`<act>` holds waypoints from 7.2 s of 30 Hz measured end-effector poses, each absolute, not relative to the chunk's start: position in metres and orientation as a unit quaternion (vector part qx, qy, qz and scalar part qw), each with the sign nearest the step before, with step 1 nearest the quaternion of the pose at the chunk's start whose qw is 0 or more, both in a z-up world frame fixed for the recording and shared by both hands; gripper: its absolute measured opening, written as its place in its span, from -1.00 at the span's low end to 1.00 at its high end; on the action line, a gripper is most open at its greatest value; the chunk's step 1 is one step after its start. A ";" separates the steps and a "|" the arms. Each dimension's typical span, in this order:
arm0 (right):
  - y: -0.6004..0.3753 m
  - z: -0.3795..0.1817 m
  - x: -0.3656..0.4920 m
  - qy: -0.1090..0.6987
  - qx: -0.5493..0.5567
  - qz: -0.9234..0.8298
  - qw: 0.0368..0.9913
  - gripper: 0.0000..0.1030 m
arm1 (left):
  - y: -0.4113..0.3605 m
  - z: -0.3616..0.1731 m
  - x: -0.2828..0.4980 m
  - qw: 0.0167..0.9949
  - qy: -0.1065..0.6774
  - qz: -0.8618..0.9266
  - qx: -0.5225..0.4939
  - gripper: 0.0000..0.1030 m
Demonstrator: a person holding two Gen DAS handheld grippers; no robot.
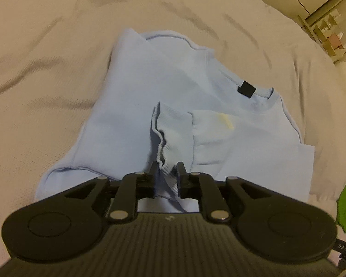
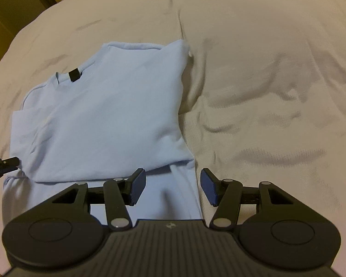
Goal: Fold clothes
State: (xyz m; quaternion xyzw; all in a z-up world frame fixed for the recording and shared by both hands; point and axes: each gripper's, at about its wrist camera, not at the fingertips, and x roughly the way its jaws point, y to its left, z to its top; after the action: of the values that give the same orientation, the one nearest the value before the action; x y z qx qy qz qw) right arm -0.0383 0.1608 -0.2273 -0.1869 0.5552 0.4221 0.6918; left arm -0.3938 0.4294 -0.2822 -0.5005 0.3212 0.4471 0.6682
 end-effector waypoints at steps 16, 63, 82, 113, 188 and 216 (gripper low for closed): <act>0.150 -0.231 -0.047 0.571 -0.180 0.387 0.702 0.17 | 0.424 -0.234 -0.393 0.793 0.335 0.413 -0.298 -0.91; 0.150 -0.251 -0.029 0.543 -0.189 0.353 0.738 0.10 | 0.432 -0.246 -0.439 0.707 0.417 0.474 -0.319 -0.74; 0.176 -0.243 -0.070 0.517 -0.180 0.409 0.730 -0.43 | 0.379 -0.260 -0.430 0.738 0.461 0.400 -0.289 -0.71; 0.016 -0.212 -0.151 0.538 -0.249 0.452 0.667 -0.02 | 0.152 -0.190 -0.463 0.644 0.531 0.490 -0.253 -0.59; -0.084 -0.267 -0.278 0.158 -0.371 0.560 0.724 0.20 | 0.118 -0.355 -0.580 0.797 0.449 0.264 0.305 -0.46; -0.077 -0.386 -0.234 -0.250 -0.599 0.544 0.531 -0.07 | 0.159 -0.408 -0.552 0.755 0.395 0.180 0.491 -0.43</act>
State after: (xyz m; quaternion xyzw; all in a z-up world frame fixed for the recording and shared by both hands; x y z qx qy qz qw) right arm -0.2341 -0.0768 -0.3859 -0.5993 -0.2503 0.5443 0.5310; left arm -0.5524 0.1591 -0.4076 0.4909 0.3953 0.1802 0.7552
